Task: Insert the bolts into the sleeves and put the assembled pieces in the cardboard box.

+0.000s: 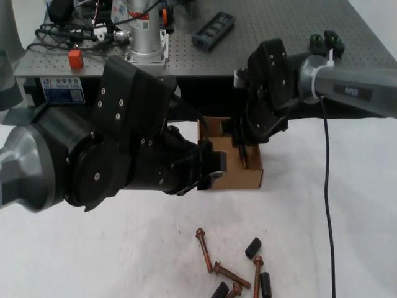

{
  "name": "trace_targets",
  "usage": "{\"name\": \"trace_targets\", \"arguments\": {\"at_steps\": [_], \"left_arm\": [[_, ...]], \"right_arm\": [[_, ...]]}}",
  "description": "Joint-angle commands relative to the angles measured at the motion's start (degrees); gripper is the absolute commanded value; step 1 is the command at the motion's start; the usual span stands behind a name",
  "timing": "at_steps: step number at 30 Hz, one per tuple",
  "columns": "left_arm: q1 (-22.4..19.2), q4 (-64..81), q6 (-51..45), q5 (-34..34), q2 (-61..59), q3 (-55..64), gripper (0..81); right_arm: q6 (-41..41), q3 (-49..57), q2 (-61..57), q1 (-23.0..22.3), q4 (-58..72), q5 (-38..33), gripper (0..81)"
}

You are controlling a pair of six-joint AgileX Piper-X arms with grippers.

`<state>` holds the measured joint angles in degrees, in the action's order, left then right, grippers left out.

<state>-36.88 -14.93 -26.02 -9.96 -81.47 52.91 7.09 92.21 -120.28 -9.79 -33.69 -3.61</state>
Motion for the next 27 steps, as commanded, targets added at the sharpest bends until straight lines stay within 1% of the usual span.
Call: {"name": "trace_targets", "arguments": {"at_steps": [1,5,9,12,17,21,27], "left_arm": [[0.0,-1.0,0.8,0.8,0.7,0.3,47.3],[0.0,-1.8,0.8,0.8,0.7,0.3,47.3],[0.1,-1.8,0.8,0.8,0.7,0.3,47.3],[0.1,-1.8,0.8,0.8,0.7,0.3,47.3],[0.1,-1.8,0.8,0.8,0.7,0.3,47.3],[0.1,-1.8,0.8,0.8,0.7,0.3,47.3],[0.1,-1.8,0.8,0.8,0.7,0.3,47.3]], "right_arm": [[0.6,1.2,5.8,0.3,0.1,-1.8,34.0],[-1.8,-1.9,16.3,0.2,-7.3,-1.2,34.0],[-1.7,-11.9,25.7,-1.6,-15.3,0.4,34.0],[0.0,-20.6,29.4,-3.9,-17.4,2.6,34.0],[3.4,-32.0,29.4,-8.3,-17.5,2.6,34.0],[4.9,-38.5,29.4,-11.4,-15.7,3.2,34.0],[8.0,-43.5,29.2,-13.3,-10.4,2.8,34.0]]}}
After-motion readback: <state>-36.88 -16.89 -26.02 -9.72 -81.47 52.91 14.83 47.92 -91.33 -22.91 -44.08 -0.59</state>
